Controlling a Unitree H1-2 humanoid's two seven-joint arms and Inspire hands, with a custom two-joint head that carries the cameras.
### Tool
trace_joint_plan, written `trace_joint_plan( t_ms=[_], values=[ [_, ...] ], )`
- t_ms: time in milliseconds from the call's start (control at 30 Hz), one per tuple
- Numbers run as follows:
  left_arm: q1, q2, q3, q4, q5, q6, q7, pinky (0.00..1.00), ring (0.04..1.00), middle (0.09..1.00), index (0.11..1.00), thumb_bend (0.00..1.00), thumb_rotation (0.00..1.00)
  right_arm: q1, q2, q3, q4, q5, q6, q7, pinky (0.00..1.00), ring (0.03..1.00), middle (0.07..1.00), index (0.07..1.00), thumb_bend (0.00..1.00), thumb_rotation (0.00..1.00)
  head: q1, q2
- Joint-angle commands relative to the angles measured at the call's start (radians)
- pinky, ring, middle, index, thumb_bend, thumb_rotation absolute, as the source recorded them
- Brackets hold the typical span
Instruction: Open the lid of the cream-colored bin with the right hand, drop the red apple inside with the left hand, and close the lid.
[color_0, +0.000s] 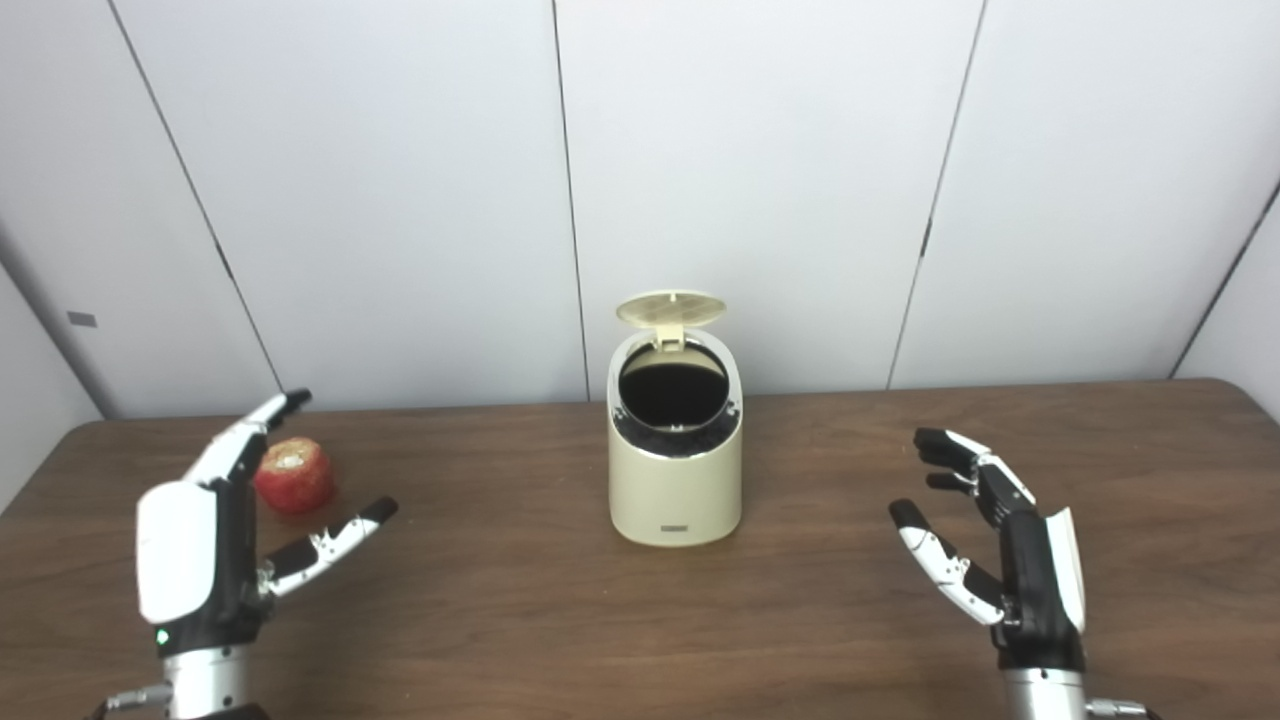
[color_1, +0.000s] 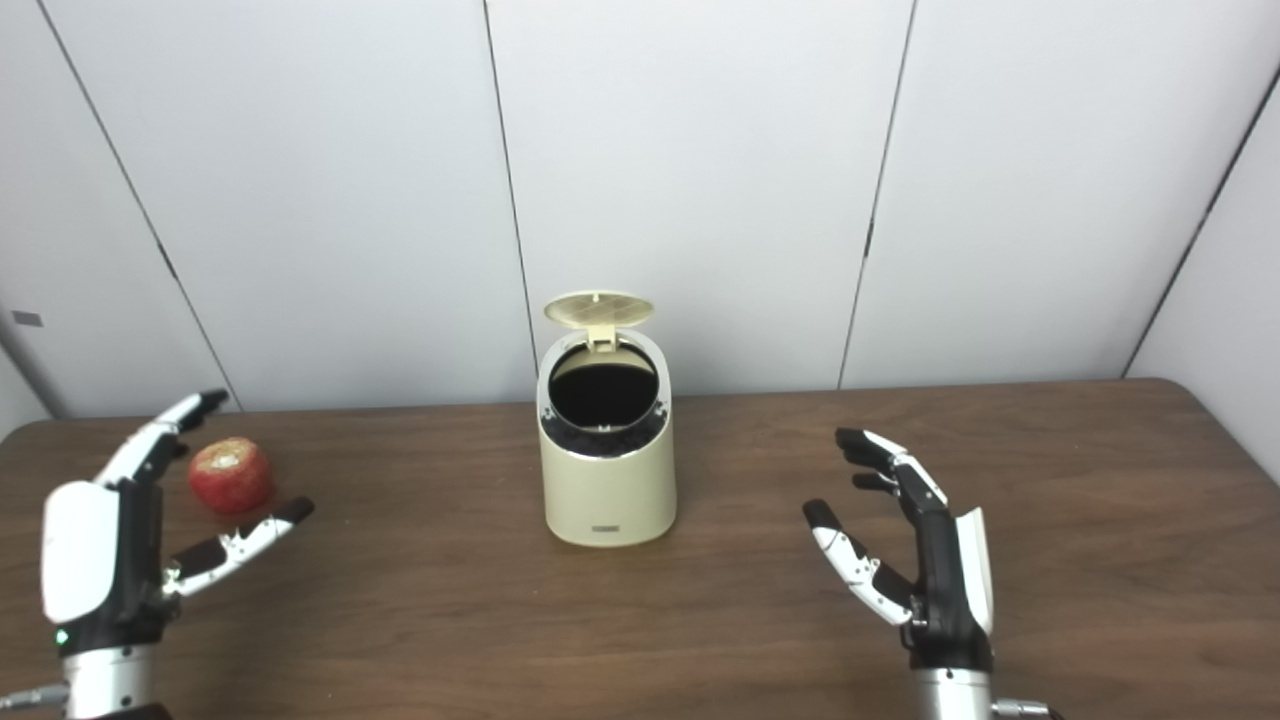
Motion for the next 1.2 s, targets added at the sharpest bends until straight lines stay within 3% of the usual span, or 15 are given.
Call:
trace_joint_plan(
  t_ms=[0,67,100,200,267,333,367,400,500,633,800,1000,1167],
  values=[
    [-0.043,0.037,0.021,-0.022,0.033,0.066,0.001,0.73,0.871,0.889,0.928,0.98,0.39,0.021,-0.006,-0.004,0.035,0.0,-0.022,0.0,0.66,0.739,0.74,0.724,0.27,0.44,0.021,-0.004],
    [-0.054,0.042,0.026,-0.039,0.028,0.14,-0.041,0.77,0.906,0.928,0.954,1.0,0.41,0.019,-0.014,-0.008,0.045,0.005,-0.029,0.004,0.66,0.738,0.74,0.724,0.25,0.4,0.049,-0.009],
    [-0.057,0.042,0.03,-0.049,0.001,0.165,-0.065,0.74,0.9,0.934,0.949,1.0,0.4,0.019,-0.017,-0.009,0.045,0.012,-0.028,0.009,0.65,0.733,0.739,0.722,0.25,0.36,0.064,-0.012],
    [-0.059,0.045,0.03,-0.063,-0.061,0.194,-0.099,0.8,0.934,0.969,0.964,1.0,0.37,0.017,-0.029,-0.014,0.049,0.026,-0.017,0.024,0.65,0.738,0.749,0.729,0.24,0.34,0.128,-0.016],
    [-0.058,0.042,0.022,-0.066,-0.057,0.212,-0.103,0.78,0.925,0.97,0.965,1.0,0.37,0.012,-0.039,-0.02,0.061,0.027,-0.018,0.027,0.66,0.741,0.752,0.734,0.23,0.35,0.152,-0.017],
    [-0.058,0.034,0.01,-0.07,-0.056,0.234,-0.115,0.75,0.918,0.97,0.972,1.0,0.38,0.005,-0.055,-0.028,0.083,0.036,-0.034,0.031,0.66,0.742,0.753,0.738,0.22,0.31,0.237,-0.023],
    [-0.057,0.032,0.001,-0.071,-0.054,0.245,-0.123,0.73,0.913,0.968,0.968,1.0,0.38,0.003,-0.061,-0.029,0.092,0.051,-0.041,0.038,0.66,0.739,0.749,0.737,0.22,0.3,0.237,-0.023],
    [-0.057,0.026,-0.014,-0.071,-0.044,0.253,-0.126,0.72,0.913,0.967,0.962,1.0,0.39,0.001,-0.07,-0.032,0.1,0.08,-0.048,0.052,0.67,0.745,0.757,0.742,0.22,0.28,0.295,-0.027],
    [-0.053,0.004,-0.057,-0.08,-0.01,0.29,-0.138,0.72,0.909,0.965,0.954,1.0,0.39,-0.001,-0.082,-0.037,0.106,0.134,-0.057,0.079,0.66,0.748,0.763,0.739,0.24,0.27,0.357,-0.031],
    [-0.06,-0.023,-0.094,-0.068,0.028,0.365,-0.147,0.86,0.967,0.979,0.988,1.0,0.39,-0.009,-0.105,-0.04,0.108,0.145,-0.062,0.091,0.6,0.715,0.736,0.71,0.23,0.38,0.429,-0.041],
    [-0.078,-0.028,-0.105,-0.014,0.038,0.398,-0.117,0.86,0.96,0.973,0.988,1.0,0.39,-0.016,-0.114,-0.053,0.103,0.148,-0.035,0.092,0.55,0.681,0.707,0.68,0.34,0.61,0.495,-0.048],
    [-0.105,-0.02,-0.108,0.078,0.031,0.408,-0.071,0.94,0.99,0.983,0.991,1.0,0.37,-0.027,-0.126,-0.066,0.136,0.155,-0.036,0.1,0.5,0.648,0.682,0.659,0.45,0.71,0.533,-0.06],
    [-0.13,-0.007,-0.118,0.17,0.044,0.421,-0.012,0.94,0.992,0.984,0.985,1.0,0.36,-0.04,-0.14,-0.067,0.185,0.146,-0.063,0.094,0.47,0.627,0.666,0.643,0.54,0.77,0.544,-0.07]
  ],
)
